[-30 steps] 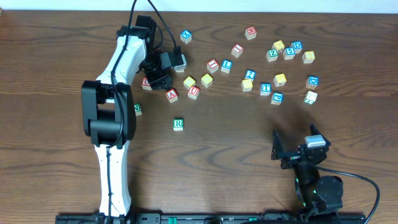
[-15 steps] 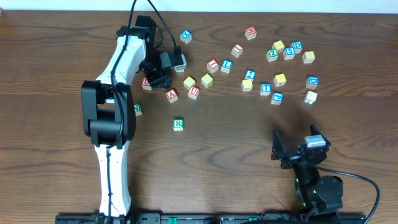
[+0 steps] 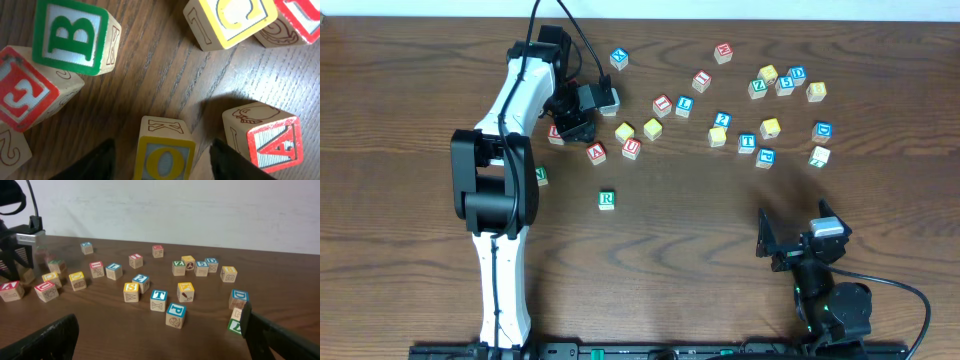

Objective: Spell out ROBOT
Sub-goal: 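Lower the left gripper and close it on the yellow O block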

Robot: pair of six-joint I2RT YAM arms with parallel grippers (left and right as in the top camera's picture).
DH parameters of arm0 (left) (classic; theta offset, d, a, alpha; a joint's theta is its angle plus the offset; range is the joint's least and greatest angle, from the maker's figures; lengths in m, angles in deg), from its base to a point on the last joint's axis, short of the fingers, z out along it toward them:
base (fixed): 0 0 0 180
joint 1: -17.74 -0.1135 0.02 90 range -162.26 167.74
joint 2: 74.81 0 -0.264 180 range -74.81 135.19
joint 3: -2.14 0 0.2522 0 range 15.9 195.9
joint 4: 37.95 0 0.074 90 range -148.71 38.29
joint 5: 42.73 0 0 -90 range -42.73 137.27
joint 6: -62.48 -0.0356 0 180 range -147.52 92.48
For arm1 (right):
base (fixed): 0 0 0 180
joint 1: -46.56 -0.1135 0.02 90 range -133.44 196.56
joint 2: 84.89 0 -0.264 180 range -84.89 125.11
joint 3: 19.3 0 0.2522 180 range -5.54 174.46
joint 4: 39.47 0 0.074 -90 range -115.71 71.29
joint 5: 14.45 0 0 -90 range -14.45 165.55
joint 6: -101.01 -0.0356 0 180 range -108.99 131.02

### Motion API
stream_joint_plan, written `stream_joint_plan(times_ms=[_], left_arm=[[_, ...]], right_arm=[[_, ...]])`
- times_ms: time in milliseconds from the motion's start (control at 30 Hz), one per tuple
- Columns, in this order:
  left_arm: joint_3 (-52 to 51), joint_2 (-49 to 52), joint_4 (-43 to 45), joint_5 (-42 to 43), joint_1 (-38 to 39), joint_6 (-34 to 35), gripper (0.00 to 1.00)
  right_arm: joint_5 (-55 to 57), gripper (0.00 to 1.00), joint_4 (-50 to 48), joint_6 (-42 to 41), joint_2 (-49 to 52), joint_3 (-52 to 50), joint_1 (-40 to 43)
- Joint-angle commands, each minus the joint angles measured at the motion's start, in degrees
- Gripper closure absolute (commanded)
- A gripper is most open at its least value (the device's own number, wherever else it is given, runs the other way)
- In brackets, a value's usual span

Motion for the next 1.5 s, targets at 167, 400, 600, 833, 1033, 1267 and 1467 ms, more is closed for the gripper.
stream_joint_plan(times_ms=[167,400,600,833,1033,1267,1467], left_arm=[[-0.39,1.03,-0.74,1.11,-0.31,-0.57,0.48],[-0.44,1.03,-0.76,1.11,-0.31,-0.57,0.52],[-0.46,1.03,-0.79,1.11,-0.31,-0.55,0.56],[-0.46,1.03,-0.79,1.09,-0.31,-0.33,0.62],[-0.44,1.03,-0.79,1.07,-0.31,0.09,0.68],[-0.44,1.03,-0.81,0.85,-0.31,0.61,0.81],[-0.44,0.87,-1.46,0.63,-0.31,0.92,0.92]], right_arm=[[0.46,0.01,0.26,-0.57,-0.17,-0.07,0.5],[0.46,0.01,0.26,-0.57,-0.17,-0.07,0.5],[0.46,0.01,0.26,-0.57,-0.17,-0.07,0.5],[0.46,0.01,0.26,-0.57,-0.17,-0.09,0.5],[0.46,0.01,0.26,-0.57,-0.17,-0.09,0.5],[0.46,0.01,0.26,-0.57,-0.17,-0.09,0.5],[0.46,0.01,0.26,-0.57,-0.15,-0.09,0.5]])
